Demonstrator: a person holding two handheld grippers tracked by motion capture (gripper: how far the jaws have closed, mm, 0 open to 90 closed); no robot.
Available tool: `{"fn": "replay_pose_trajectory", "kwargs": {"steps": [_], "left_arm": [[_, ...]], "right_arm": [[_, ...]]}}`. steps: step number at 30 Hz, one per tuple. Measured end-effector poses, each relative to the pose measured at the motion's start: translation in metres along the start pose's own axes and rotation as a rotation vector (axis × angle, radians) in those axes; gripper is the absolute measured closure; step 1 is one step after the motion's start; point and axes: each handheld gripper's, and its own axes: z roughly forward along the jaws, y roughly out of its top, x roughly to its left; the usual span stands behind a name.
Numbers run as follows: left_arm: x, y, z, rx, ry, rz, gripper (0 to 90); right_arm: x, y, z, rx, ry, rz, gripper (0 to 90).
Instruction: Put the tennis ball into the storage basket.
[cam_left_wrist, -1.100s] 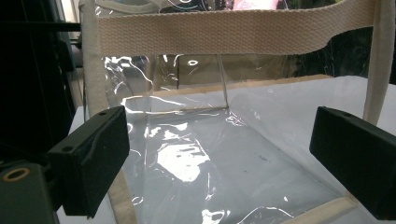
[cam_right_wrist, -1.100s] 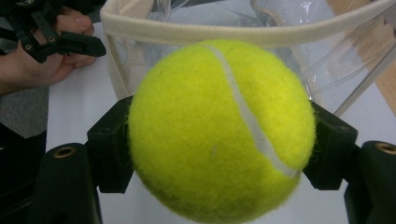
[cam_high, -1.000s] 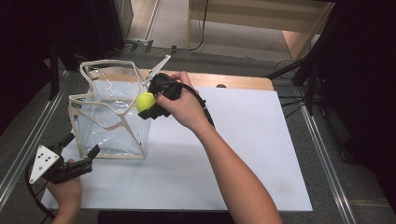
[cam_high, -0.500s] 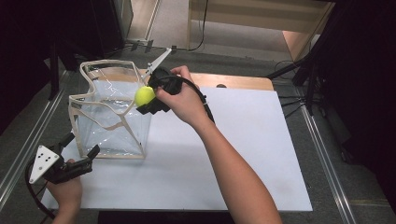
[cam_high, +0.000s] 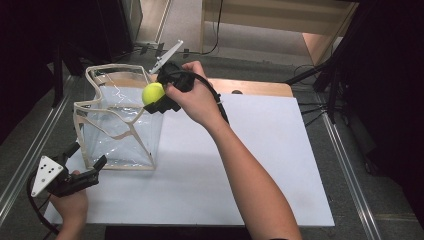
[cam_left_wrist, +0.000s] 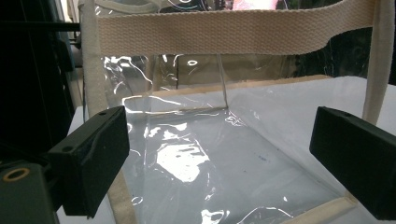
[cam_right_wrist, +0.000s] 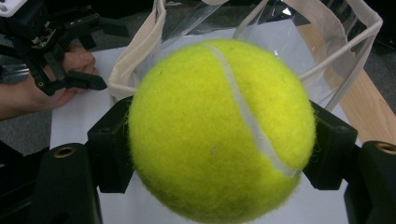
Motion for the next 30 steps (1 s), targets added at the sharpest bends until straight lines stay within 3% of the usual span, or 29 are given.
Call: {"fn": "replay_pose_trajectory", "kwargs": {"steps": [15, 30], "left_arm": [[0.000, 0.000, -0.001, 0.000, 0.000, 0.000, 5.4], [0.000, 0.000, -0.001, -0.006, -0.003, -0.004, 5.4]], "right_arm": [[-0.005, 0.014, 0.002, -0.018, 0.003, 0.000, 23.8], [-0.003, 0.027, 0.019, -0.014, 0.018, -0.016, 23.8]]}}
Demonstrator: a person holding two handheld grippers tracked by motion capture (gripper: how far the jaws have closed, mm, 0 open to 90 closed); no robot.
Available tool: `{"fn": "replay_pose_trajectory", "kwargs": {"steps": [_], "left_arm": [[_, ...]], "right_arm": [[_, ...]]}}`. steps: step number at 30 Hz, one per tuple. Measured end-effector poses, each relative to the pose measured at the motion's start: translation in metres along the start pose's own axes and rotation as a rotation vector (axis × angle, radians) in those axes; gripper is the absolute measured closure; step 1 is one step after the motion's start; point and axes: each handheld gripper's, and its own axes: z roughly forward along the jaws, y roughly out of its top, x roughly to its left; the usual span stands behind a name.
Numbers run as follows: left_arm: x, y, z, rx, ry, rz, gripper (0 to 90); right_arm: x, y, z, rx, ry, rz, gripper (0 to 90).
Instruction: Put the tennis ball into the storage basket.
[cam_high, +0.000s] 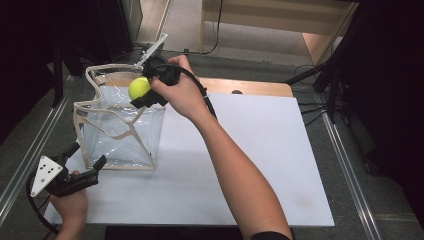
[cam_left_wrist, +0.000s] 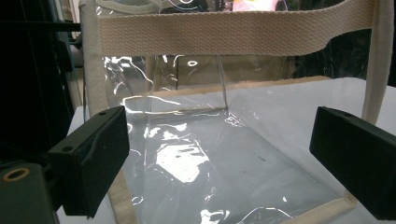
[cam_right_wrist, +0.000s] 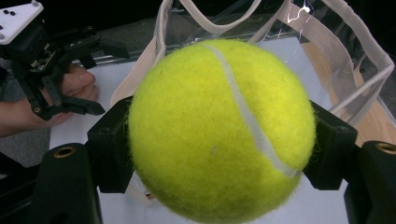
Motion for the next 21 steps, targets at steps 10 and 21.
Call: {"fn": "replay_pose_trajectory", "kwargs": {"steps": [10, 21], "left_arm": [[0.000, 0.000, 0.000, -0.003, -0.002, -0.004, 5.4], [0.000, 0.000, 0.000, -0.003, -0.001, -0.004, 5.4]], "right_arm": [[0.001, 0.009, 0.011, 0.007, 0.014, -0.009, 23.8], [0.000, 0.013, 0.026, 0.034, 0.017, -0.012, 23.8]]}}
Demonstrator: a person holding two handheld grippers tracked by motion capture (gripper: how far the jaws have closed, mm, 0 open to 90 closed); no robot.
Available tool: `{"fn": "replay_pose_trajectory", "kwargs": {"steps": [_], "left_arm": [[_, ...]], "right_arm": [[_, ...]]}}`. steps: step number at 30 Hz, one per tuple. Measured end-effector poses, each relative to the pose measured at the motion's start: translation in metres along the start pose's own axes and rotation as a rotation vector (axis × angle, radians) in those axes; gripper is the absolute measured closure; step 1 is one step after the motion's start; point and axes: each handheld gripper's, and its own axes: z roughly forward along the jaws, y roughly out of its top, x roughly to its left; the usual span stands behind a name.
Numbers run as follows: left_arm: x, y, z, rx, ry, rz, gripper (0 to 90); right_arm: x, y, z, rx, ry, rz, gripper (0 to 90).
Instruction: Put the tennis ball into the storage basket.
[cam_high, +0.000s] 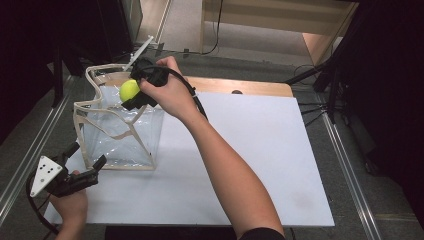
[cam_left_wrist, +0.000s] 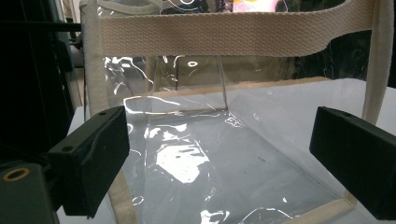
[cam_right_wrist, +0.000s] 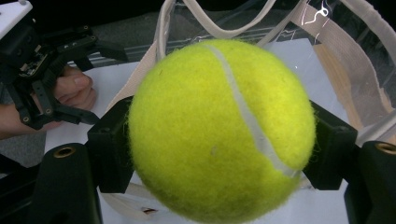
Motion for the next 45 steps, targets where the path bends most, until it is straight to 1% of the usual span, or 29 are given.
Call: {"fn": "replay_pose_trajectory", "kwargs": {"steps": [4, 7, 9, 11, 12, 14, 16, 19, 20, 21, 23, 24, 25, 28, 29, 30, 31, 32, 34, 36, 38, 39, 41, 42, 45], "left_arm": [[0.000, 0.000, 0.000, 0.003, 0.001, 0.001, 5.4], [0.000, 0.000, 0.000, 0.000, -0.001, 0.000, 5.3], [0.000, 0.000, 0.000, 0.001, -0.001, 0.000, 5.3], [0.000, 0.000, 0.000, 0.000, 0.000, 0.000, 5.4], [0.000, 0.000, 0.000, 0.001, -0.001, 0.001, 5.3], [0.001, 0.000, -0.001, 0.002, 0.000, 0.002, 5.4], [0.001, 0.000, -0.001, 0.002, 0.000, 0.000, 5.4], [0.000, 0.000, 0.000, 0.003, -0.001, 0.001, 5.4], [0.000, 0.000, 0.000, 0.003, 0.001, -0.002, 5.4], [0.000, 0.000, 0.000, 0.004, 0.001, 0.000, 5.4], [0.000, 0.000, -0.001, 0.003, 0.002, 0.000, 5.4], [0.000, 0.000, 0.000, 0.003, 0.002, -0.001, 5.4], [0.000, 0.000, 0.000, 0.003, 0.000, 0.000, 5.4], [0.000, 0.000, 0.000, 0.001, -0.002, 0.000, 5.4], [0.000, 0.000, 0.000, 0.001, -0.002, -0.001, 5.4], [0.000, 0.000, 0.000, 0.000, -0.001, -0.001, 5.4], [0.000, 0.000, 0.000, 0.001, -0.001, 0.000, 5.3], [0.000, 0.000, 0.000, 0.004, 0.001, 0.002, 5.4], [-0.001, 0.000, 0.000, 0.005, 0.001, 0.004, 5.4], [-0.001, 0.000, 0.000, 0.004, 0.000, 0.003, 5.3], [-0.001, 0.000, 0.000, 0.005, 0.000, 0.006, 5.4], [-0.001, 0.000, 0.000, 0.006, 0.002, 0.004, 5.4], [-0.001, 0.000, 0.000, 0.008, 0.002, 0.006, 5.3], [-0.001, 0.000, 0.001, 0.006, -0.001, 0.007, 5.4], [-0.001, 0.000, 0.000, 0.007, 0.001, 0.007, 5.4]], "right_arm": [[-0.002, 0.000, 0.004, 0.012, 0.001, 0.004, 23.8], [-0.002, -0.001, 0.007, 0.029, -0.016, -0.003, 23.7], [-0.002, -0.002, 0.009, 0.039, -0.011, 0.002, 23.7], [-0.003, -0.003, 0.012, 0.048, -0.007, -0.004, 23.6], [-0.003, -0.003, 0.013, 0.060, -0.009, 0.005, 23.6], [-0.002, -0.003, 0.016, 0.073, -0.017, -0.012, 23.5], [0.000, -0.003, 0.018, 0.096, -0.022, -0.019, 23.4], [0.001, -0.004, 0.021, 0.119, -0.017, -0.030, 22.7], [0.002, -0.004, 0.022, 0.125, -0.022, -0.030, 20.5], [0.002, -0.004, 0.021, 0.116, -0.014, -0.029, 15.9], [0.002, -0.005, 0.018, 0.097, -0.003, -0.022, 15.1], [0.001, -0.005, 0.016, 0.083, 0.003, -0.029, 14.3], [0.001, -0.005, 0.014, 0.076, -0.003, -0.026, 9.8], [0.002, -0.008, 0.008, 0.046, -0.004, -0.025, 9.4], [0.003, -0.009, 0.005, 0.035, -0.013, -0.017, 8.7], [0.004, -0.011, 0.002, 0.027, -0.025, -0.006, 6.8], [0.004, -0.012, -0.001, 0.022, -0.029, -0.014, 2.8], [0.004, -0.014, -0.003, 0.015, -0.033, -0.010, 0.0], [0.004, -0.018, -0.006, -0.006, -0.037, -0.011, 0.0], [0.004, -0.021, -0.010, -0.022, -0.052, 0.000, 0.0], [0.005, -0.025, -0.012, -0.024, -0.056, 0.007, 0.0], [0.006, -0.027, -0.013, -0.024, -0.066, 0.009, 0.0], [0.007, -0.030, -0.014, -0.027, -0.062, 0.020, 0.0], [0.008, -0.032, -0.014, -0.031, -0.077, 0.028, 0.0], [0.010, -0.038, -0.015, -0.037, -0.084, 0.036, 0.0]]}}
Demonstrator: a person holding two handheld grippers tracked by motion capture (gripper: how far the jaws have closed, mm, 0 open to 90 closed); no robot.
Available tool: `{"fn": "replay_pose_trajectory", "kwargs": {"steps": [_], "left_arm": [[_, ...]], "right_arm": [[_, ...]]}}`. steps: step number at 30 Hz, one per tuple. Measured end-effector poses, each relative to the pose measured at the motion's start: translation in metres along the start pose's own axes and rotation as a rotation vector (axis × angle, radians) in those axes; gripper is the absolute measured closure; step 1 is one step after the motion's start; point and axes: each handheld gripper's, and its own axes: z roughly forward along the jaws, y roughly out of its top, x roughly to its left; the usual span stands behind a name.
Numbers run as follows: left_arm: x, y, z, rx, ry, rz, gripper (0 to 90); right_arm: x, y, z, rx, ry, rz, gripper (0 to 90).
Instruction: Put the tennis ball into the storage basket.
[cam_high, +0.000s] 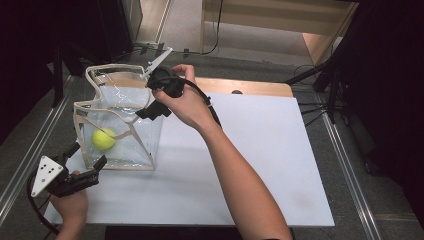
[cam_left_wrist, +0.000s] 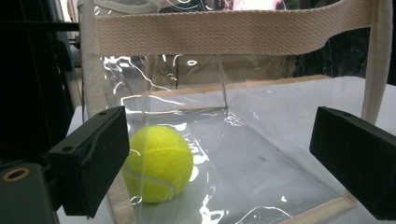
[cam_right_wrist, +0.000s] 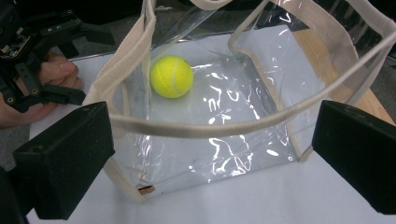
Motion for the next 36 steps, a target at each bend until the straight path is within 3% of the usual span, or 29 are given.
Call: {"fn": "replay_pose_trajectory", "kwargs": {"steps": [19, 36], "left_arm": [[0.000, 0.000, 0.000, 0.005, -0.001, 0.007, 5.3], [0.000, 0.000, 0.000, 0.012, -0.001, 0.015, 5.4]], "right_arm": [[0.002, -0.046, 0.011, -0.019, 0.002, 0.038, 0.0], [0.014, -0.082, 0.029, -0.089, -0.021, 0.070, 0.0]]}}
